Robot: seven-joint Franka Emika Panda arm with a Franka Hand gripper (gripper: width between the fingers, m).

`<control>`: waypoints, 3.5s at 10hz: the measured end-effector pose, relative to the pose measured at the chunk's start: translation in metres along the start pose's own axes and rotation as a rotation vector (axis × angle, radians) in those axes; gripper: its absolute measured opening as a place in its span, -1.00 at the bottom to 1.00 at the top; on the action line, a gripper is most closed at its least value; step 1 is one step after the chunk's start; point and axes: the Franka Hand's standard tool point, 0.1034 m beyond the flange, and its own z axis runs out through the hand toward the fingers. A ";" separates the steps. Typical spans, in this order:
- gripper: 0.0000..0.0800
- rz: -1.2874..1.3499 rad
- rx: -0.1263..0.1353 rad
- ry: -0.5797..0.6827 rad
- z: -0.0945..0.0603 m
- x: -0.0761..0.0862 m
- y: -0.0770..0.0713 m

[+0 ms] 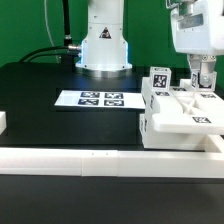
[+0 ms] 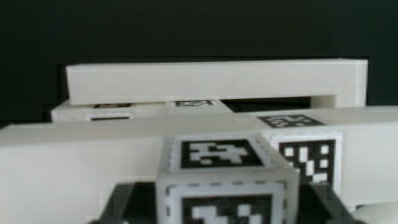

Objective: Assemble chair

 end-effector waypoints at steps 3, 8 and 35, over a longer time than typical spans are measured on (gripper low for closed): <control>0.38 -0.107 -0.010 -0.003 0.000 -0.001 0.000; 0.62 -0.618 -0.048 -0.001 0.001 0.000 0.001; -0.33 -0.875 -0.035 0.056 0.003 0.004 -0.005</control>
Offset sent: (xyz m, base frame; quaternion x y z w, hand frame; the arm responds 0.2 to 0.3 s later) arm 0.0000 0.0000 0.0000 0.0000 0.0000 -0.1296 0.9916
